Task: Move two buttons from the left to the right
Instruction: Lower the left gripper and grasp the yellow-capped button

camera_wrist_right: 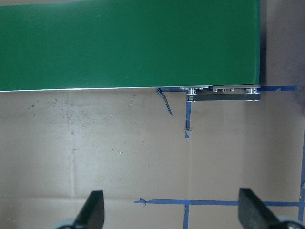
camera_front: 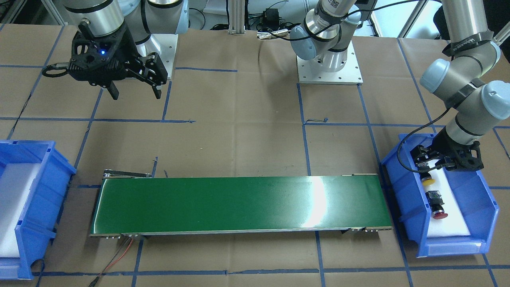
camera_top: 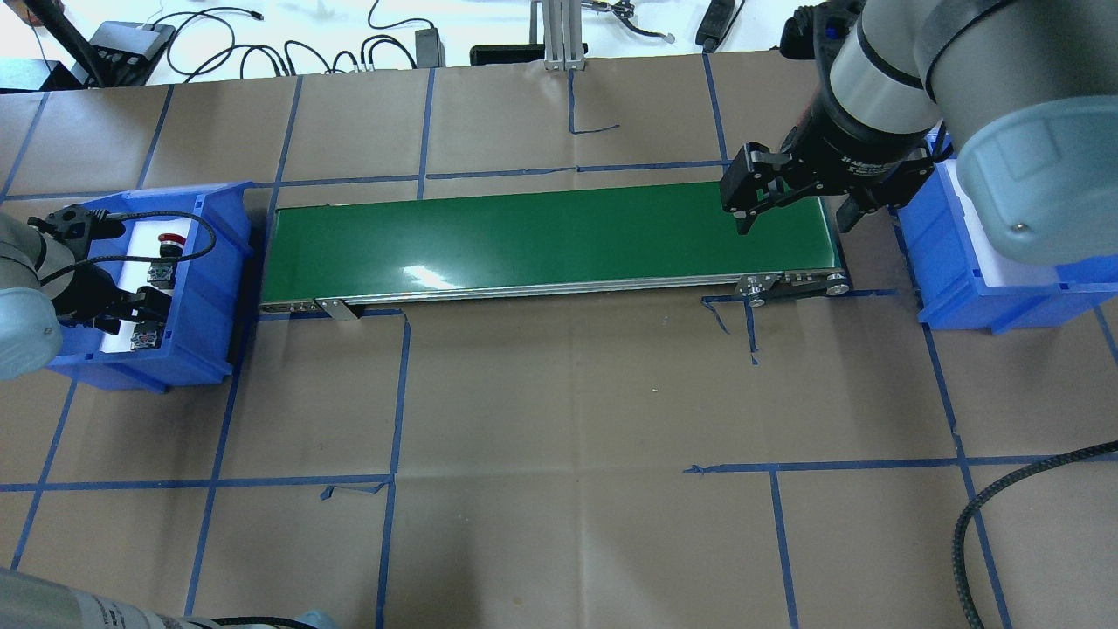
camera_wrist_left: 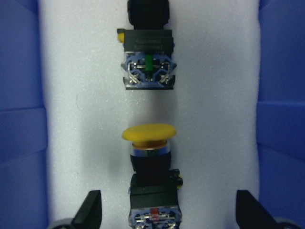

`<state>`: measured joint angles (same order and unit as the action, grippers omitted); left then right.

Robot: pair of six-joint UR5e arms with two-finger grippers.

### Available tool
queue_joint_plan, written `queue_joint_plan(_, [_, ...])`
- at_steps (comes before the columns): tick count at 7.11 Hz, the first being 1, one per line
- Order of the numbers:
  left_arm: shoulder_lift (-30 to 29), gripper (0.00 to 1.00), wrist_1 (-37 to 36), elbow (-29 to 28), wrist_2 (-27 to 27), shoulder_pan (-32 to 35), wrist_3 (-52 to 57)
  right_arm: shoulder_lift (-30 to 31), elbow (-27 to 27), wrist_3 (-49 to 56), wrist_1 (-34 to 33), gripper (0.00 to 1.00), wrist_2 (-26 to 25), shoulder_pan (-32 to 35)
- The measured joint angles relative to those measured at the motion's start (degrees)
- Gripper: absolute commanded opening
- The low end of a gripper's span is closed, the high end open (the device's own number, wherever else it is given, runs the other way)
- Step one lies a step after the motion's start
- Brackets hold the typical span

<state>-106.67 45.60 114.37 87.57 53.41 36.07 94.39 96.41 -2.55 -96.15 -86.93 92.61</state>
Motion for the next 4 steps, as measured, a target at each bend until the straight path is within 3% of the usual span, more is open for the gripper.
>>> queue_joint_plan(3, [-1.51,0.96,-2.04,0.25,0.20,-0.06,0.04,0.01,0.00,0.00,0.00,1.00,0.16,-0.04])
queue_joint_plan(4, [-1.63,0.75,-2.19,0.23,0.22,-0.06,0.04,0.01,0.00,0.00,0.00,1.00,0.28,-0.03])
